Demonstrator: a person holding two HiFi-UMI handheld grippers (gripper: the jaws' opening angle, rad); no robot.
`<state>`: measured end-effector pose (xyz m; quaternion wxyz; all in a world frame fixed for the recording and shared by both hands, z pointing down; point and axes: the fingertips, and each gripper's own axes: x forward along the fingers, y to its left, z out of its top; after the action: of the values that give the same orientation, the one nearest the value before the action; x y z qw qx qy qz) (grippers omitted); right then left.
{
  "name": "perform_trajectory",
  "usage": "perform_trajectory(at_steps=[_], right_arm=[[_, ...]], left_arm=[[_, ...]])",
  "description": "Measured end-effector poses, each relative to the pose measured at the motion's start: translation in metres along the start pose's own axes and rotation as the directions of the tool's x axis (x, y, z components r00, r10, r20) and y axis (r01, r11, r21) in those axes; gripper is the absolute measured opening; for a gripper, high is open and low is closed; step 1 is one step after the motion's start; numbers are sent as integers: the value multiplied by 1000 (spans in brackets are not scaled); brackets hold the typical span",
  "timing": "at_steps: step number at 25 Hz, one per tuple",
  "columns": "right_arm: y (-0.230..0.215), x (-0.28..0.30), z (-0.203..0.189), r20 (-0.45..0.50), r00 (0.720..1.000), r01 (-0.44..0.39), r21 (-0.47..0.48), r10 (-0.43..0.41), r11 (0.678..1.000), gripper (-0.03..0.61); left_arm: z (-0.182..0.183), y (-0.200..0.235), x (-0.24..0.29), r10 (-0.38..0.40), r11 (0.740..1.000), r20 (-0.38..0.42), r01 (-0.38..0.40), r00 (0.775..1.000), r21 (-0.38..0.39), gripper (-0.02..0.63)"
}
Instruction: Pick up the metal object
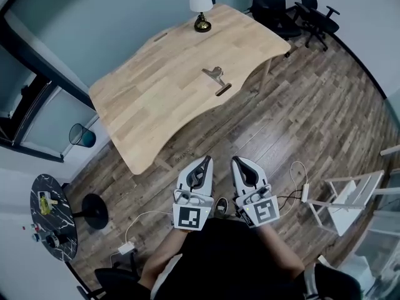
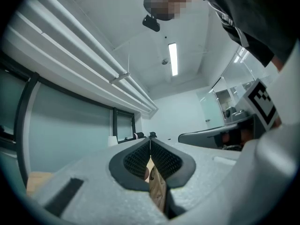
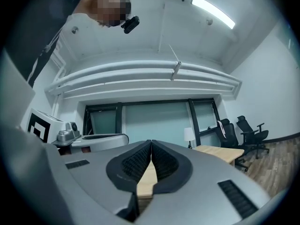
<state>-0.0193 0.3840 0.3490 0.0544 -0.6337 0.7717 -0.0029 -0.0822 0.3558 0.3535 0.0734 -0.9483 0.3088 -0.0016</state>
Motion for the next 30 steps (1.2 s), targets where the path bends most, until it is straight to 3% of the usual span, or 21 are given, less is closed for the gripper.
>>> perform_trajectory(at_steps=[19,22,30], right_arm=[[-69,167,-9,-38,999,24,46,-22,999,5],[-74,190,-13,-47,999,22,43,-20,999,5],[-103,229,-14,-62,998,29,6,-29,1000,5]], left_arm=[[-7,119,132,-58,998,77,60,995,-28,17],[-8,134,148,-93,996,103,92,990,15,15],[-19,173,175,-89,996,78,90,993,0,15]])
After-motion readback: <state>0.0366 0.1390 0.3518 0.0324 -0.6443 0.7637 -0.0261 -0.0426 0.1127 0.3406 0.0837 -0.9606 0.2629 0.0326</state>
